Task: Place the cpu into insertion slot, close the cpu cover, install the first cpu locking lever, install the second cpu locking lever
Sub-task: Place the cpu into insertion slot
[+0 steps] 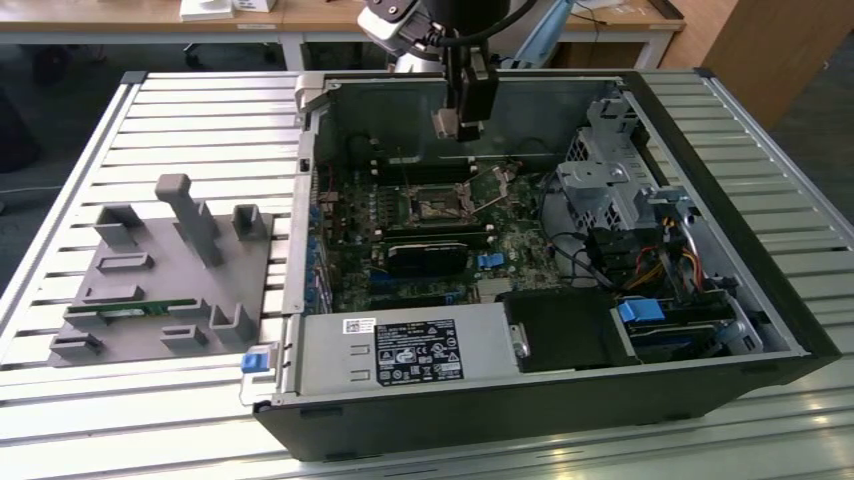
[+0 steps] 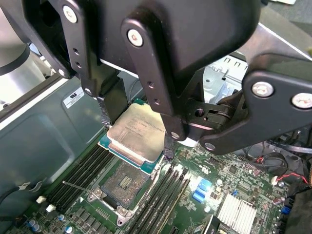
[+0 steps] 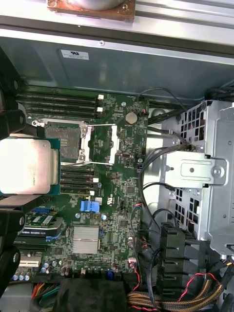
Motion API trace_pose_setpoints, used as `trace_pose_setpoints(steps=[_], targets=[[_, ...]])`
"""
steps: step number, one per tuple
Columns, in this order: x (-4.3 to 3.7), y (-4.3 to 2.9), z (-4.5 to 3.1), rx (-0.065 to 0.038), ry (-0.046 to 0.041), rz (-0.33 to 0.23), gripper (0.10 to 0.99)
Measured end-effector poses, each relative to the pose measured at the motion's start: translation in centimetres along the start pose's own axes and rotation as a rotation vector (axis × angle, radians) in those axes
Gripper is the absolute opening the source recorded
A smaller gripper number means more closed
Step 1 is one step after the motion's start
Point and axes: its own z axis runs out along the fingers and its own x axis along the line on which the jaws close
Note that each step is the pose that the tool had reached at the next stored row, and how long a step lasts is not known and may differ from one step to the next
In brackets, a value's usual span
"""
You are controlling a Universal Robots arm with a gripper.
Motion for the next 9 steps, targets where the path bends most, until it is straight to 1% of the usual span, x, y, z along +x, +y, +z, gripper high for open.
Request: trace_pose_setpoints(steps=[9], targets=[[0.0,-0.02,0.17,0.0,0.0,0.0,0.541]])
